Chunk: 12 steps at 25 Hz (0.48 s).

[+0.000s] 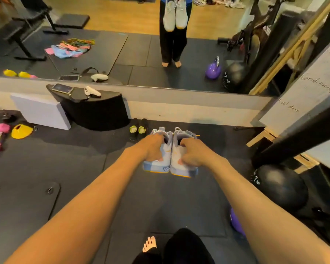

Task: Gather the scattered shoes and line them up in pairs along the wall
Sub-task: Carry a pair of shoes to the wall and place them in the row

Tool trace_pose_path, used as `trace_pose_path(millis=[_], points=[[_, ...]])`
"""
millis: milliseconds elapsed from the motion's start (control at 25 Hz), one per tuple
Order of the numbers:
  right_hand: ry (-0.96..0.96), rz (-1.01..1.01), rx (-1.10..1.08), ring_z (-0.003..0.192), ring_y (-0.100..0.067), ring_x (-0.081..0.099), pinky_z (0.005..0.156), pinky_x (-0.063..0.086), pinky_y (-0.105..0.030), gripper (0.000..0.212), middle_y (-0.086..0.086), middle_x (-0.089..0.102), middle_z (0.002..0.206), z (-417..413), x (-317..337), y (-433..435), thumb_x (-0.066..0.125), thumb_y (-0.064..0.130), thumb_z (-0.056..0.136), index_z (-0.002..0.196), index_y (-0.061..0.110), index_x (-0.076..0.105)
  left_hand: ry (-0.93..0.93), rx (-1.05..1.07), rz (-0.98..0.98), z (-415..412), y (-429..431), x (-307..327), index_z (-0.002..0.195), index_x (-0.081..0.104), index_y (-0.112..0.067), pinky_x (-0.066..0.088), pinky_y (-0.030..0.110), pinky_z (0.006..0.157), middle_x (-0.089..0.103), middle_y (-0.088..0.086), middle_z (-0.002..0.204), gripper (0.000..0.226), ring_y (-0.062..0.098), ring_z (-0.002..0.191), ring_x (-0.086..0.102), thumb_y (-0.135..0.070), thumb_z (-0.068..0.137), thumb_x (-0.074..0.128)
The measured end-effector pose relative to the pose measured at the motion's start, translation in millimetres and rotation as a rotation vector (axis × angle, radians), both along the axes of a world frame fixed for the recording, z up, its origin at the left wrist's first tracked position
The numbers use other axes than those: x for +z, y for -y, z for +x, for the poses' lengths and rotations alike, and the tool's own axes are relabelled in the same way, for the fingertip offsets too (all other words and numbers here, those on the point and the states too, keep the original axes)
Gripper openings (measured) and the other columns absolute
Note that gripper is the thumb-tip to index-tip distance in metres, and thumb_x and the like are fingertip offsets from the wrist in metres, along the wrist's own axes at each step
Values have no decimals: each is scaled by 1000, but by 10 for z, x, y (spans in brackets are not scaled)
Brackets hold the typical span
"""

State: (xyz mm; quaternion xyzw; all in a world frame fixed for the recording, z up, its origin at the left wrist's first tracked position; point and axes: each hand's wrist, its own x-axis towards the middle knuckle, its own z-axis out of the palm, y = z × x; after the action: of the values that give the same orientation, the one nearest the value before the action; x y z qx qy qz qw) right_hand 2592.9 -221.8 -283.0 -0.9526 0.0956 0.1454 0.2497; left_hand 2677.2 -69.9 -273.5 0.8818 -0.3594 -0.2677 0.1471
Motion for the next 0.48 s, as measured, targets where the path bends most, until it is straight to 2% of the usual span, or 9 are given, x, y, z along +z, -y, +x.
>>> trace_pose_path(millis=[40,120,200,240,320,480], points=[[-26,17,-13,101,-21,48,69,19,-15,21,-4,56,100,213,-98,118,60,7,82,103,5,61,-8,10,16,202,114,-106,118,53,-7,28,18,63,57,14,120,40,31,105,53,-6,80,65],[-75,43,-19,92,-18,45,66,23,-17,22,-5,56,101,668,-369,375,62,7,82,104,4,60,-19,43,61,615,350,-399,115,51,-5,34,29,67,58,16,117,34,36,104,55,-6,82,61],[-70,69,-28,84,-20,45,61,26,-24,10,-6,55,93,1172,-729,638,64,9,81,88,10,58,-21,105,88,1025,590,-763,111,49,-4,35,36,68,58,17,114,28,39,101,55,-5,83,57],[-79,86,-56,80,-23,46,60,30,-27,13,-7,55,88,1421,-949,767,65,10,79,80,14,52,-27,147,98,1229,718,-978,109,47,-4,36,37,69,57,18,113,27,39,100,54,-4,84,56],[-80,106,-127,76,-30,47,61,38,-32,19,-10,56,87,1778,-1336,940,65,12,77,79,16,46,-40,210,102,1560,907,-1390,110,46,-3,40,40,74,55,18,113,29,38,100,54,-1,83,56],[-77,79,-195,70,-32,42,57,33,-35,21,0,44,78,2482,-2464,1244,62,10,75,82,17,43,-80,323,80,2306,1309,-2565,112,47,-4,45,51,81,55,17,113,33,39,100,53,-4,82,60]])
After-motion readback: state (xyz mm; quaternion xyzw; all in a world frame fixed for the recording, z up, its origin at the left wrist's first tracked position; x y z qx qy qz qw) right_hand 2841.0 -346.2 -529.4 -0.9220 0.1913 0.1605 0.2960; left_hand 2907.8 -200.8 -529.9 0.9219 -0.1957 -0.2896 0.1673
